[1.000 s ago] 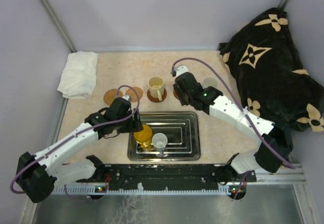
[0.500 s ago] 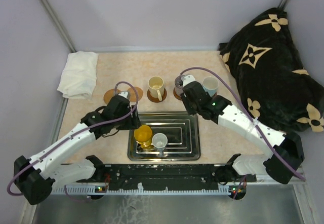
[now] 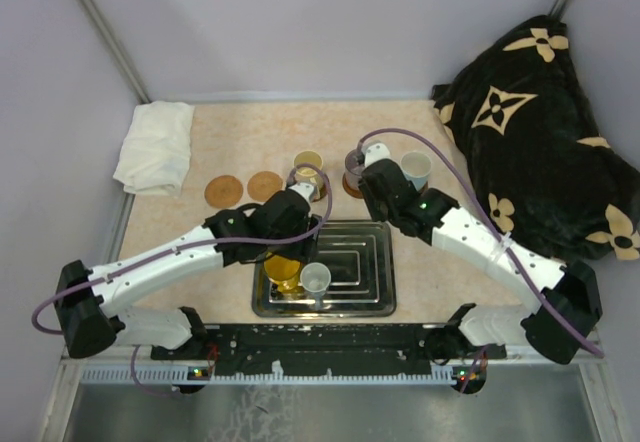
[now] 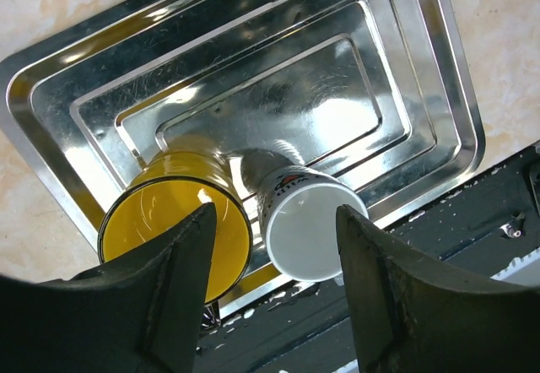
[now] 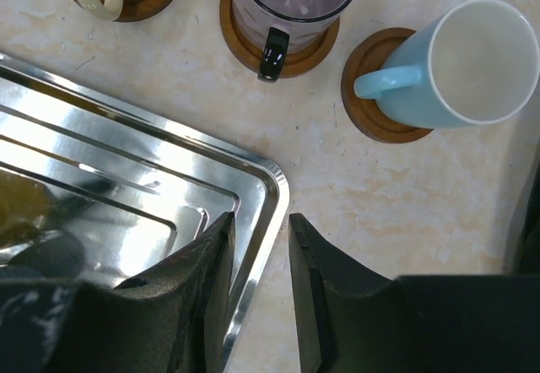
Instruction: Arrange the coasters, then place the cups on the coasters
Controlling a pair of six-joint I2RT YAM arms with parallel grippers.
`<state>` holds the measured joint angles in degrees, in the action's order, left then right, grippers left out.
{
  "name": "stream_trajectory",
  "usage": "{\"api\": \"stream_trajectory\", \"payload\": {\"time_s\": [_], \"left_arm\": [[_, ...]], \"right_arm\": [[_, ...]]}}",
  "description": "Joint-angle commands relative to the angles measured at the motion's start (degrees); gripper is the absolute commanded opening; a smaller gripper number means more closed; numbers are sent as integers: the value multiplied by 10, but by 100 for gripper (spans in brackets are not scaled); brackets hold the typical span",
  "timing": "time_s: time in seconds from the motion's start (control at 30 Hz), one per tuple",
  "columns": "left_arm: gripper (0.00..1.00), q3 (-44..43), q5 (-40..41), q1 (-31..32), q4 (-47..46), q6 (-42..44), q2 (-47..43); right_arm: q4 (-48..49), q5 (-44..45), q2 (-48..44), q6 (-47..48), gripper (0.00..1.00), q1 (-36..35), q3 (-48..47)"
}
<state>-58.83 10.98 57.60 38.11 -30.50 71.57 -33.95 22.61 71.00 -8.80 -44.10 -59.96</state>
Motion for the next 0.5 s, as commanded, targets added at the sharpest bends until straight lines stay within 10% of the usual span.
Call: {"api": "stream_trajectory", "payload": {"time_s": [0.0, 0.47], "left_arm": [[64, -34, -12, 14, 3, 32, 18], [60, -47, -97, 72, 35, 29, 58]], "right_arm": [[36, 14, -28, 0, 33, -3, 2], [68, 9, -51, 1, 34, -3, 22]]}}
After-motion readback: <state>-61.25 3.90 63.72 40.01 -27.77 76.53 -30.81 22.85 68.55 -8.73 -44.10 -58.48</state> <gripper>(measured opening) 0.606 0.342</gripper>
